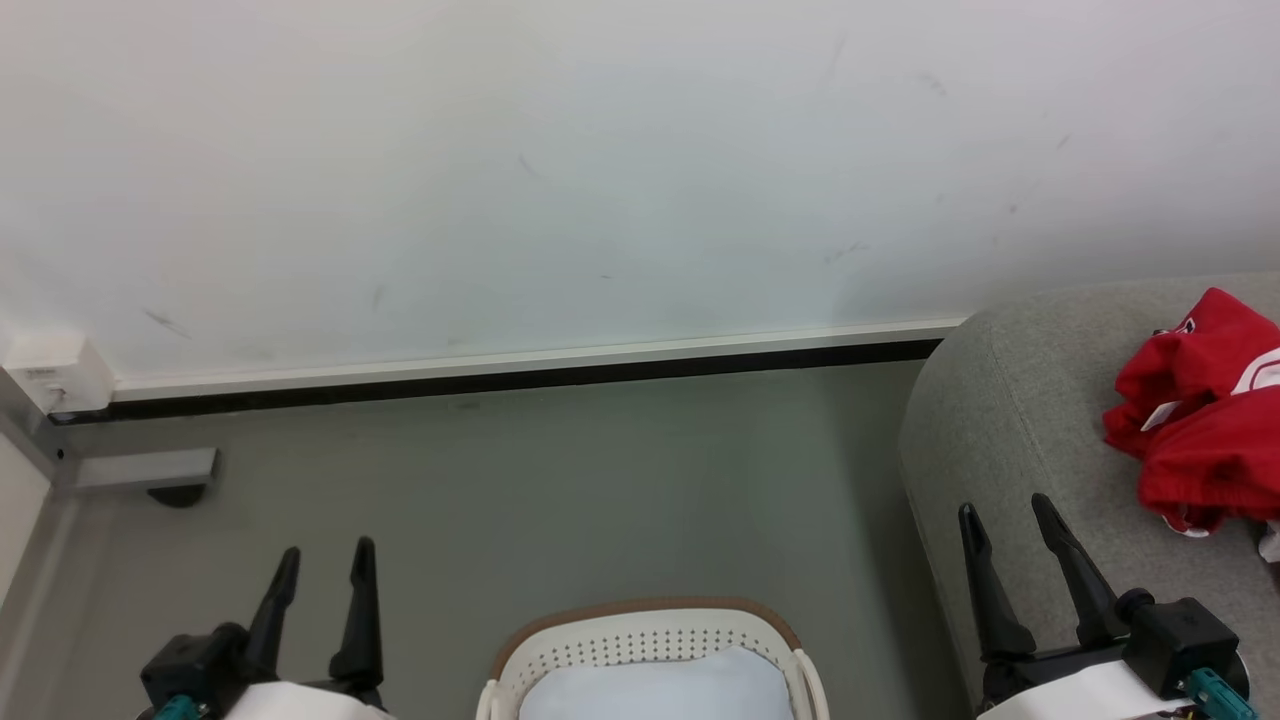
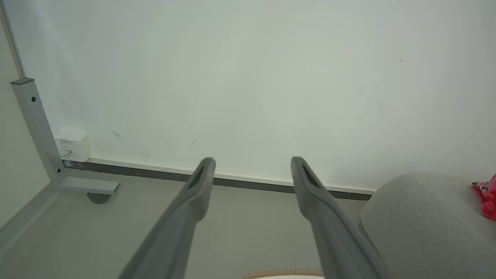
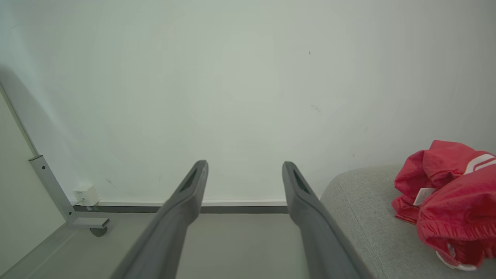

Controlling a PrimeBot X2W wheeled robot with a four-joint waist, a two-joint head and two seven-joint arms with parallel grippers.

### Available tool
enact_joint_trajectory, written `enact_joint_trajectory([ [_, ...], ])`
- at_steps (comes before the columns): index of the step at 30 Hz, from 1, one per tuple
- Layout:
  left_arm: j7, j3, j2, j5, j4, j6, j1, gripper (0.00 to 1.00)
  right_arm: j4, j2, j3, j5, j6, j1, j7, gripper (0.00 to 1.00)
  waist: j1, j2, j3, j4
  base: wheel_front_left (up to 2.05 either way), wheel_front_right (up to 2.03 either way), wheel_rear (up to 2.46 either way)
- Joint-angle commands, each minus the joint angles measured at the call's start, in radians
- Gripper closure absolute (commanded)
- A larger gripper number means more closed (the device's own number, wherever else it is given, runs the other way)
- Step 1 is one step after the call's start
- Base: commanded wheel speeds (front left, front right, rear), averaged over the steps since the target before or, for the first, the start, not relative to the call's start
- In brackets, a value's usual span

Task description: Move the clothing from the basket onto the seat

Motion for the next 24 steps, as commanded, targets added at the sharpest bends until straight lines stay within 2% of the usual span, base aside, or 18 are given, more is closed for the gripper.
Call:
enact_joint_trajectory([
  [1,0.0,0.008,-0.003,0.013,0.006,-0.004,0.009,0.0,0.003,-0.004,-0.002,-0.002,-0.003,0.001,-0.007,0.0,0.0001,0.0,0.001,0.002,0.0,0.0,0.0],
  [24,0.0,0.005,-0.014,0.042,0.024,-0.018,-0.008,0.0,0.038,-0.009,0.045,0.012,-0.003,-0.031,-0.006,0.0,0.0001,0.0,-0.002,0.004,0.0,0.0,0.0],
])
